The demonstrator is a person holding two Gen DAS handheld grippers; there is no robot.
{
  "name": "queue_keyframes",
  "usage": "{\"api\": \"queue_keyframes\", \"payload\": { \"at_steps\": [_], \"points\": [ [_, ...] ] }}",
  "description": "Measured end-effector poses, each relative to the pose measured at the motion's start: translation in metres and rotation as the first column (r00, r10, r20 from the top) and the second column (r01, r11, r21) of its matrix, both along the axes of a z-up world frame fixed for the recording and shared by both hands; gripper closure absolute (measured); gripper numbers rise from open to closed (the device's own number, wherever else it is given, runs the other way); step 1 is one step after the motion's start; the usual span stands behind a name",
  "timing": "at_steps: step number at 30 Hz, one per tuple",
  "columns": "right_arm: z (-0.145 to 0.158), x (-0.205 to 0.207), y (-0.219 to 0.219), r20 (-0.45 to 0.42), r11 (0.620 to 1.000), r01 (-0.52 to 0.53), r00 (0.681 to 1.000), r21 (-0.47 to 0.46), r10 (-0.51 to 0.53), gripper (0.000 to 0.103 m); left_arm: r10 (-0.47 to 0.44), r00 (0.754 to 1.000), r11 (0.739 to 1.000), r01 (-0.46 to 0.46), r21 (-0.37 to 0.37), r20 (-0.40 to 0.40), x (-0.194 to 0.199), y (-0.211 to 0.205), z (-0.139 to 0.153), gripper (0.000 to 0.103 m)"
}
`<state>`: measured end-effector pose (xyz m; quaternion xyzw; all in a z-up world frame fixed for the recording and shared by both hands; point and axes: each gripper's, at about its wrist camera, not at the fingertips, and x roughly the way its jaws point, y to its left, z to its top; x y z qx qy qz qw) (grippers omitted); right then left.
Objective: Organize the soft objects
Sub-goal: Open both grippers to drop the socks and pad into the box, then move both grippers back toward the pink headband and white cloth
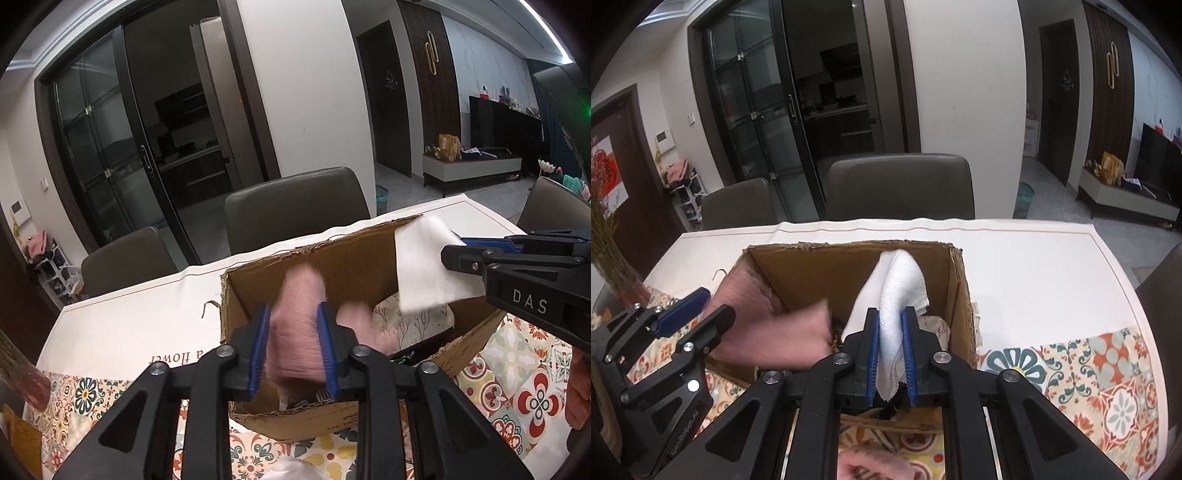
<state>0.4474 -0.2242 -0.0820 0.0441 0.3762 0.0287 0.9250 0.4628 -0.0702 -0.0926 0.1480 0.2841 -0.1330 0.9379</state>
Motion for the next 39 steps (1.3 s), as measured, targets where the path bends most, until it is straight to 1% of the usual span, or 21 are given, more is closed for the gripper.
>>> {"api": "queue_keyframes", "payload": {
  "at_steps": [2, 3, 7, 11, 14, 16, 21, 23, 28, 30, 36, 39],
  "points": [
    [-0.001, -0.001, 0.0, -0.004, 1.0, -0.002, 1.0, 0.008, 0.002, 0.076, 0.0, 1.0, 1.0, 0.0, 0.0, 0.002, -0.001, 0.001, 0.001, 0.072],
    [-0.001, -0.001, 0.001, -0.002, 1.0, 0.0, 1.0, 0.006, 0.0, 0.074, 0.003, 1.0, 1.0, -0.003, 0.004, 0.011, -0.003, 0.001, 0.002, 0.071],
    [0.001, -0.004, 0.003, 0.001, 1.0, -0.001, 1.0, -0.001, 0.001, 0.073, 0.014, 0.999, 1.0, -0.014, 0.003, 0.03, -0.009, 0.003, 0.007, 0.07],
    [0.005, -0.008, 0.001, 0.012, 1.0, 0.005, 1.0, 0.0, -0.005, 0.068, 0.023, 0.998, 1.0, -0.023, -0.002, 0.05, -0.017, 0.007, 0.015, 0.068],
    [0.009, -0.016, 0.001, 0.024, 1.0, 0.007, 1.0, -0.002, -0.007, 0.066, 0.033, 0.997, 0.999, -0.032, -0.009, 0.065, -0.026, 0.011, 0.021, 0.066],
    [0.014, -0.021, 0.002, 0.033, 1.0, 0.008, 0.999, -0.001, -0.008, 0.063, 0.04, 0.997, 0.999, -0.039, -0.017, 0.069, -0.03, 0.012, 0.025, 0.064],
    [0.024, -0.039, 0.008, 0.071, 1.0, 0.011, 0.997, -0.008, -0.011, 0.051, 0.058, 0.996, 0.998, -0.056, -0.036, 0.072, -0.044, 0.021, 0.033, 0.063],
    [0.028, -0.047, 0.01, 0.084, 1.0, 0.012, 0.996, -0.012, -0.011, 0.049, 0.065, 0.995, 0.997, -0.062, -0.042, 0.074, -0.049, 0.023, 0.037, 0.062],
    [0.035, -0.06, 0.012, 0.095, 1.0, 0.012, 0.995, -0.001, -0.012, 0.042, 0.082, 0.992, 0.995, -0.077, -0.058, 0.092, -0.064, 0.03, 0.046, 0.059],
    [0.036, -0.065, 0.013, 0.1, 1.0, 0.017, 0.995, 0.002, -0.017, 0.037, 0.084, 0.992, 0.995, -0.078, -0.059, 0.098, -0.07, 0.032, 0.049, 0.057],
    [0.038, -0.077, 0.012, 0.108, 1.0, 0.028, 0.994, 0.013, -0.03, 0.029, 0.1, 0.987, 0.994, -0.094, -0.052, 0.127, -0.087, 0.038, 0.054, 0.051],
    [0.038, -0.083, 0.015, 0.105, 0.999, 0.029, 0.994, 0.014, -0.03, 0.026, 0.11, 0.986, 0.993, -0.104, -0.055, 0.126, -0.092, 0.043, 0.054, 0.048]
  ]
}}
